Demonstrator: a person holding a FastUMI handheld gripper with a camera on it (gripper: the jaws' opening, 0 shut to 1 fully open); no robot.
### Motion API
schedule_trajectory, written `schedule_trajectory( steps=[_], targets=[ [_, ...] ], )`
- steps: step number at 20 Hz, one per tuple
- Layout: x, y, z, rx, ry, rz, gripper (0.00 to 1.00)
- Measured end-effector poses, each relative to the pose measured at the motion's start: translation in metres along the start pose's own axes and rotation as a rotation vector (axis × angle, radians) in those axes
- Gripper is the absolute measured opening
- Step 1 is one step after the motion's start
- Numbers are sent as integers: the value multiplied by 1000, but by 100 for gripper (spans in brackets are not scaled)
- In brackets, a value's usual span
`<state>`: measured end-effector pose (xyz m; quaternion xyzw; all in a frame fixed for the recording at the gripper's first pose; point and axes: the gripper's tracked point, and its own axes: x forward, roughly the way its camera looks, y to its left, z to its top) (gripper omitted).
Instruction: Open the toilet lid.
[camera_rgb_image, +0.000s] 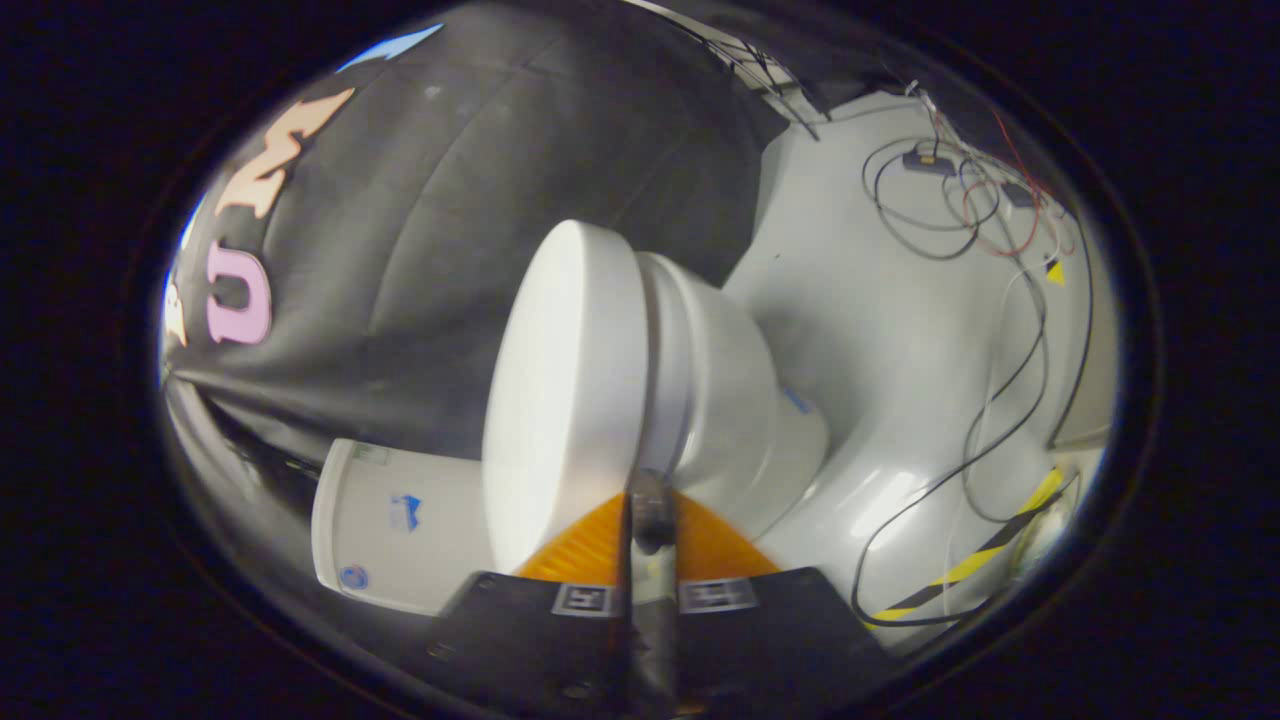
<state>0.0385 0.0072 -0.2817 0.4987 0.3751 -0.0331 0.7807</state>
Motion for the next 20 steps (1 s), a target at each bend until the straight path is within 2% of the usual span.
schedule_trajectory(
  steps=[1, 5, 11, 20],
  targets=[
    [-2, 2, -1, 9, 2, 16, 4],
    [-8, 11, -3, 38, -4, 62, 2],
    [-18, 31, 3, 30, -22, 78, 2],
    [-42, 69, 6, -145, -61, 69, 1]
  ],
)
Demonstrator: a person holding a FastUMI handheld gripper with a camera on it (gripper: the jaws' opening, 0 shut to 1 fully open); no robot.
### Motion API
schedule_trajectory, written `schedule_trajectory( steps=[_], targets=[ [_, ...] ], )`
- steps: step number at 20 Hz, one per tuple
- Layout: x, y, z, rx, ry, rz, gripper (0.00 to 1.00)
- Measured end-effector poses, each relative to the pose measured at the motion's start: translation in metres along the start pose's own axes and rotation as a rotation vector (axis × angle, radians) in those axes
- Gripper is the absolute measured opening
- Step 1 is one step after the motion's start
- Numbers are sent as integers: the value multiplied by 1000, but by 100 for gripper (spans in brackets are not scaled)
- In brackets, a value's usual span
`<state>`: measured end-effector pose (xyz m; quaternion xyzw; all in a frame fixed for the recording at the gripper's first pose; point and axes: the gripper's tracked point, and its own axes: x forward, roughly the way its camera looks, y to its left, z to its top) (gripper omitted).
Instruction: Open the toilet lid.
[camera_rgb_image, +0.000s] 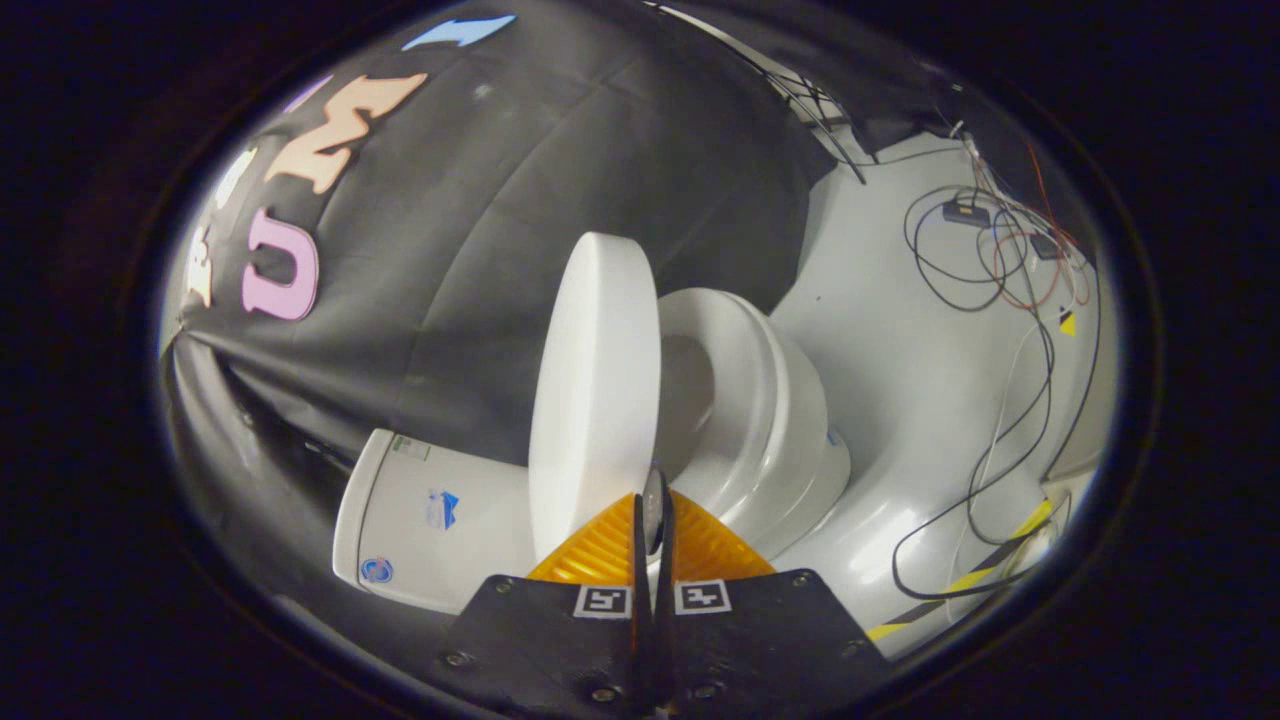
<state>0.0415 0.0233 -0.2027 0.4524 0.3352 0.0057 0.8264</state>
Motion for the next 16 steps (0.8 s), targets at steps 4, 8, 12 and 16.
schedule_trajectory(
  steps=[4, 8, 12, 16],
  targets=[
    [-8, 14, 3, -122, -38, -42, 1],
    [-17, 36, 4, -292, -74, -65, 2],
    [-25, 54, 4, -406, -109, -69, 4],
    [-32, 73, 2, -464, -136, -57, 4]
  ],
)
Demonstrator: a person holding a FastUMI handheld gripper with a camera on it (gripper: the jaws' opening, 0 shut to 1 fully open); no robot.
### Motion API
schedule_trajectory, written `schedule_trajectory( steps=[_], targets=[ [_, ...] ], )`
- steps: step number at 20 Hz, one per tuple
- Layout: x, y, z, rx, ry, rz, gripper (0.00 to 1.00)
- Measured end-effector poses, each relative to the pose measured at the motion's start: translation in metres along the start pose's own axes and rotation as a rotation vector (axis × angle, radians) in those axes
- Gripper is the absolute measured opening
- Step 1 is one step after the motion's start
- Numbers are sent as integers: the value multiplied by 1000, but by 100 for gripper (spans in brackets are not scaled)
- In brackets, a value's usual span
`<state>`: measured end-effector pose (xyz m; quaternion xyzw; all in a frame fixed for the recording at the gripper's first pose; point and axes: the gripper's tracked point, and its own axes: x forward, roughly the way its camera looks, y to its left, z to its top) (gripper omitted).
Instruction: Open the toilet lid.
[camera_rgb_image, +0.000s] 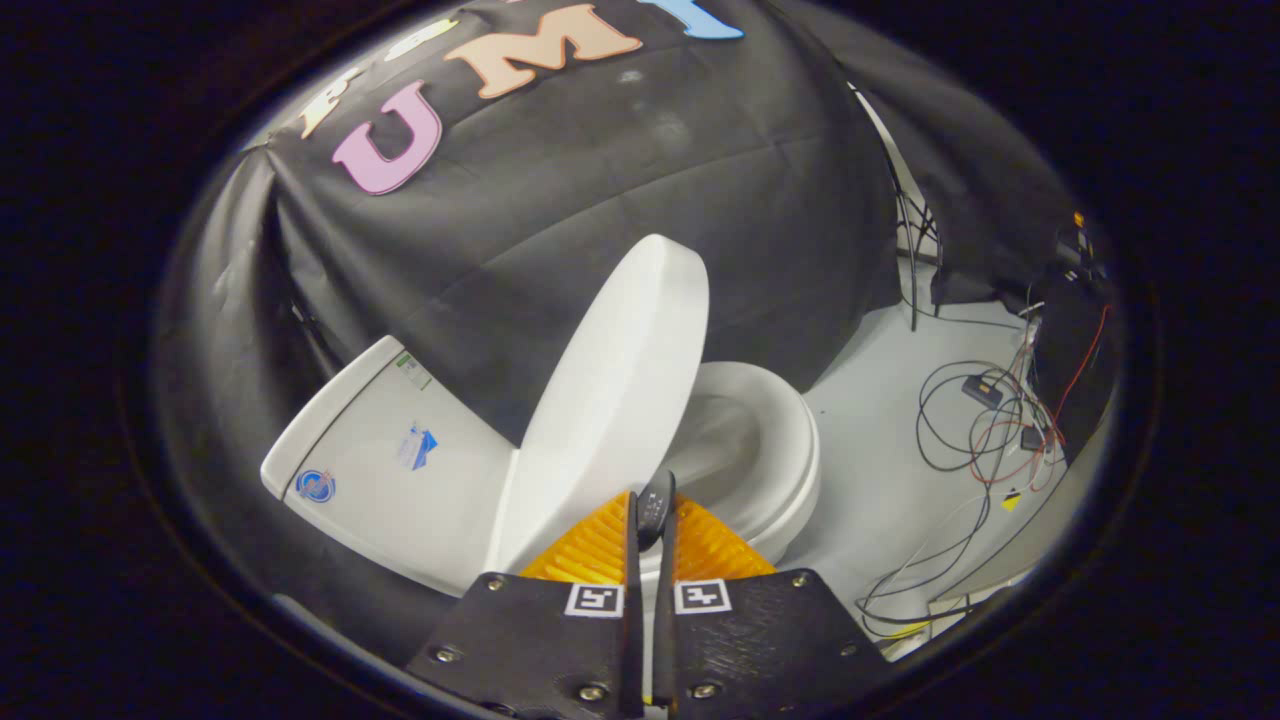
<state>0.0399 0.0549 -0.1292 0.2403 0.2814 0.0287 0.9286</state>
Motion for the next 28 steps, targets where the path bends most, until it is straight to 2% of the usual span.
schedule_trajectory(
  steps=[12, 28],
  targets=[
    [-14, 28, 12, -99, -42, 16, 4],
    [-32, 88, 28, -140, -114, 166, 4]
  ],
)
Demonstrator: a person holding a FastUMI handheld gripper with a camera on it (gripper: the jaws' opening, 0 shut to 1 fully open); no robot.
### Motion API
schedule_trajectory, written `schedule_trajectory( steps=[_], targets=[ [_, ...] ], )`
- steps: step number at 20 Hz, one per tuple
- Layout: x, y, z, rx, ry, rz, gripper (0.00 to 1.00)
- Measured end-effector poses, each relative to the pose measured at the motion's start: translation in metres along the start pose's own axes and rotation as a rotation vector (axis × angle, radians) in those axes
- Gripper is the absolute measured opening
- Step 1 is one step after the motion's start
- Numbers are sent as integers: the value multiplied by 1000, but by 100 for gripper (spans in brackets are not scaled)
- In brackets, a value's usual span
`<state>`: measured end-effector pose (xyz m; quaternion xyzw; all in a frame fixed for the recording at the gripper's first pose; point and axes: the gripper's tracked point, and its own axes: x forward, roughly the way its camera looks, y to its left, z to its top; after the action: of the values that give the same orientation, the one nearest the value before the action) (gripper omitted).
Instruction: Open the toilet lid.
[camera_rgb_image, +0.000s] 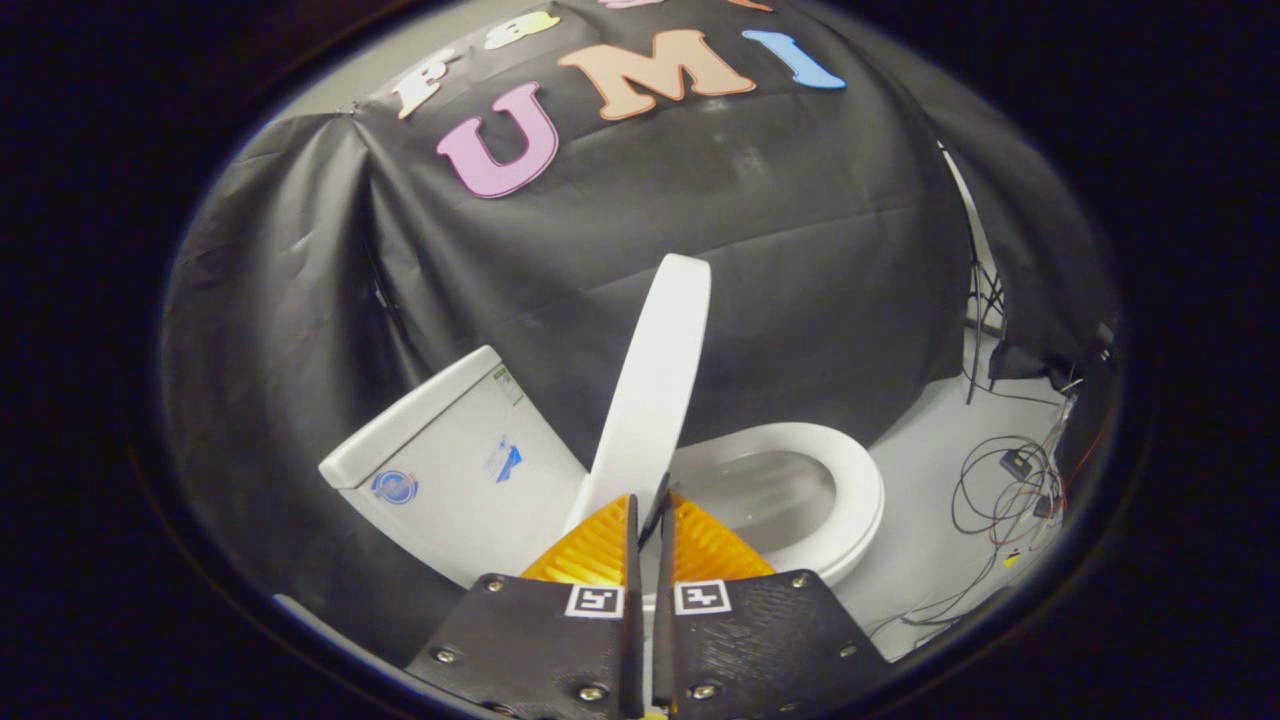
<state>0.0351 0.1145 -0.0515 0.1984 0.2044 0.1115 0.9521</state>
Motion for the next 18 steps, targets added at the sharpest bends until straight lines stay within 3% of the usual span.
schedule_trajectory(
  steps=[18],
  targets=[
    [0, 74, 12, -80, -63, 121, 4]
  ],
)
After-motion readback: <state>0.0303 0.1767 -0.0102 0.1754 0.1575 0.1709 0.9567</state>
